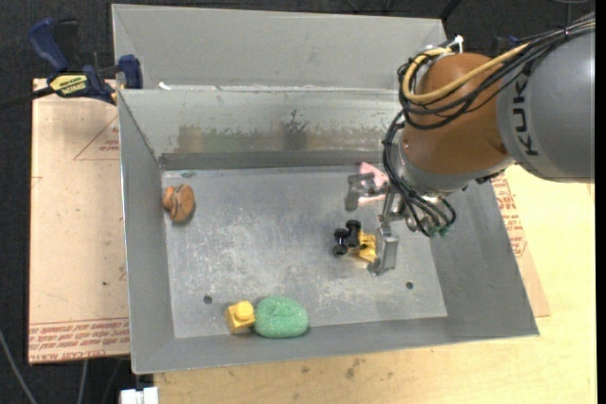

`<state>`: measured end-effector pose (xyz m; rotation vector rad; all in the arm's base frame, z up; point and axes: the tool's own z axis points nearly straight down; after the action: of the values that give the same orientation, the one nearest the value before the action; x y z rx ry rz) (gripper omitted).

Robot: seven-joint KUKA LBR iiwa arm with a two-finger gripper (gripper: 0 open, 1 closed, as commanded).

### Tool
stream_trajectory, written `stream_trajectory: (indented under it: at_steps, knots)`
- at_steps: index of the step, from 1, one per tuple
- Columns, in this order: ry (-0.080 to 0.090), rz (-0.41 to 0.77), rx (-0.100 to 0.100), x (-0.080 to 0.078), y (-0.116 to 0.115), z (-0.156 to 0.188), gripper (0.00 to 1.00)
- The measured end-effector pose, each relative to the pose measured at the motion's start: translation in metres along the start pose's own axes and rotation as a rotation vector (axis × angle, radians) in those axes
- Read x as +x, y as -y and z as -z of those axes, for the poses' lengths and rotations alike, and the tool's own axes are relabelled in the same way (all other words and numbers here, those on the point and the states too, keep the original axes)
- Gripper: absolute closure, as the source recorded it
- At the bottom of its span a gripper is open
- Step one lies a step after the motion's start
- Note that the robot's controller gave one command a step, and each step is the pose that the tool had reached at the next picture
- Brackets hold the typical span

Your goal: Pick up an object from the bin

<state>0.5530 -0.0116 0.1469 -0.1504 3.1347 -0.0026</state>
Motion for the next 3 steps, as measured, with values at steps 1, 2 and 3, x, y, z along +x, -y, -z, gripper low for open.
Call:
stream_trajectory:
  at_steps: [1,2,3]
  knots:
    - [0.001,0.097,-0.003,-0.021,0.002,-0.017,0.0]
    - [-0.003,-0.101,-0.003,0.016,0.026,-0.077,1.0]
    - [-0.003,-0.101,-0.003,0.016,0.026,-0.077,1.0]
